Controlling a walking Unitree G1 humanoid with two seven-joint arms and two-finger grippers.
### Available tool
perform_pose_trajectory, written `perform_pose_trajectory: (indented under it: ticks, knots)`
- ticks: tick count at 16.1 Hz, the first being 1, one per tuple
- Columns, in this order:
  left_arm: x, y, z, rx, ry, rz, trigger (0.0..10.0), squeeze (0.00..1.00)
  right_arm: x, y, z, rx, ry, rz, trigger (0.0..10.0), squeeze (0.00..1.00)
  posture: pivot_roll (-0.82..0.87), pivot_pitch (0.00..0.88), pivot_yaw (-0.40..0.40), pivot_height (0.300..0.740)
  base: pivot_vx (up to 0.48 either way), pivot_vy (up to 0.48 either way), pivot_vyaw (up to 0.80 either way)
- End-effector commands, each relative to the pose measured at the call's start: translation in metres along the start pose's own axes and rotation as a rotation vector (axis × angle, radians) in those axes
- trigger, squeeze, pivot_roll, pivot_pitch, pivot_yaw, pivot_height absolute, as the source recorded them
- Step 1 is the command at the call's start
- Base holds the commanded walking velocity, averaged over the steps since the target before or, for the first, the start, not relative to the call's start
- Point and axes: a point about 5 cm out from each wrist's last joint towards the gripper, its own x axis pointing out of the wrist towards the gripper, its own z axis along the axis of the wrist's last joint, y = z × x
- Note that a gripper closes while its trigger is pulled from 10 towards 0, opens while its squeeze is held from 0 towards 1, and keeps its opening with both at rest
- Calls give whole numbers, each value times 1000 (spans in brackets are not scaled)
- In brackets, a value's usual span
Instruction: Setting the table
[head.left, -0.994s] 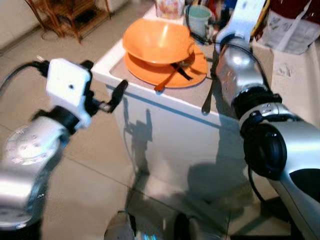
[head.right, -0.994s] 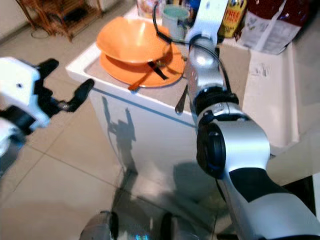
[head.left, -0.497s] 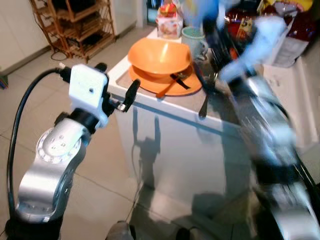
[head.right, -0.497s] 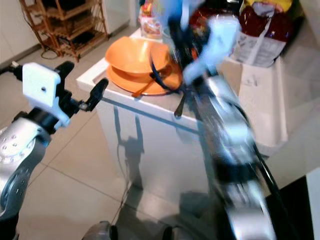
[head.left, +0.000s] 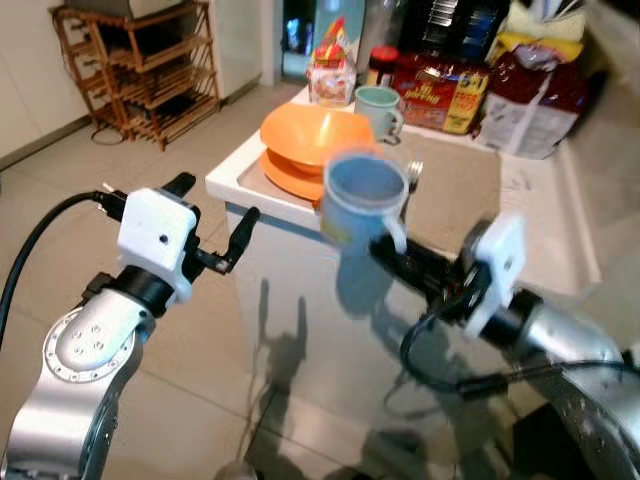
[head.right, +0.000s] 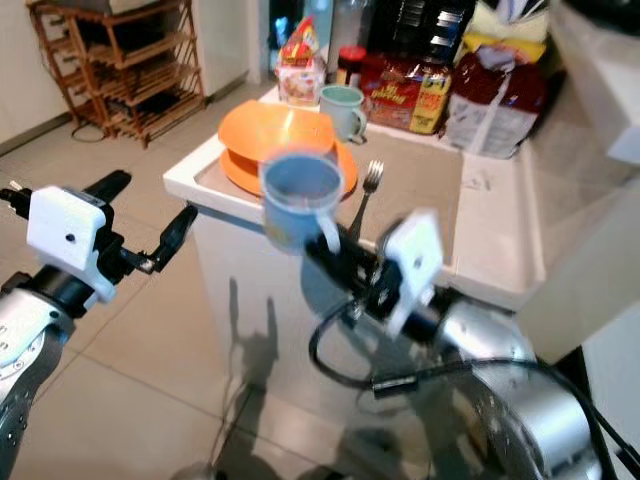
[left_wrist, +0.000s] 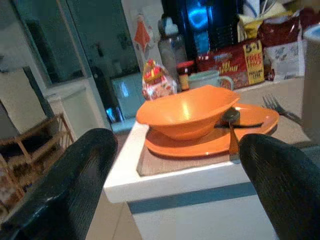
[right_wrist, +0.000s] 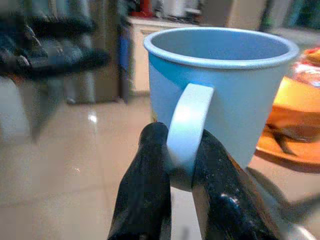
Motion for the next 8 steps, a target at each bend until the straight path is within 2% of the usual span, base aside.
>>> perform_pose_trajectory:
  ticks: [1,3,4,5,8]
  knots:
    - [1,-10,-1,5,-10,-35,10000,0,1,-7,8,-133,-42,-111,10000,0,76,0,-51,740,0,-480,0]
    - [0,-15,-1,2,-11,-46,10000,0,4,-2,5,-73,-62,-144,10000,0,78,0,-52,740,0,-480,0]
    - [-3,-20,-6,24,7,-82,10000,0,8,6,-3,12,-80,-156,10000,0,79,0,-50,740,0,-480,0]
    - [-4,-23,-6,34,8,-107,10000,0,9,11,-6,52,-83,-129,10000,0,84,0,-51,740,0,-480,0]
    - [-3,-21,-4,18,-7,-103,10000,0,8,17,-7,58,-83,-73,10000,0,78,0,-48,740,0,-480,0]
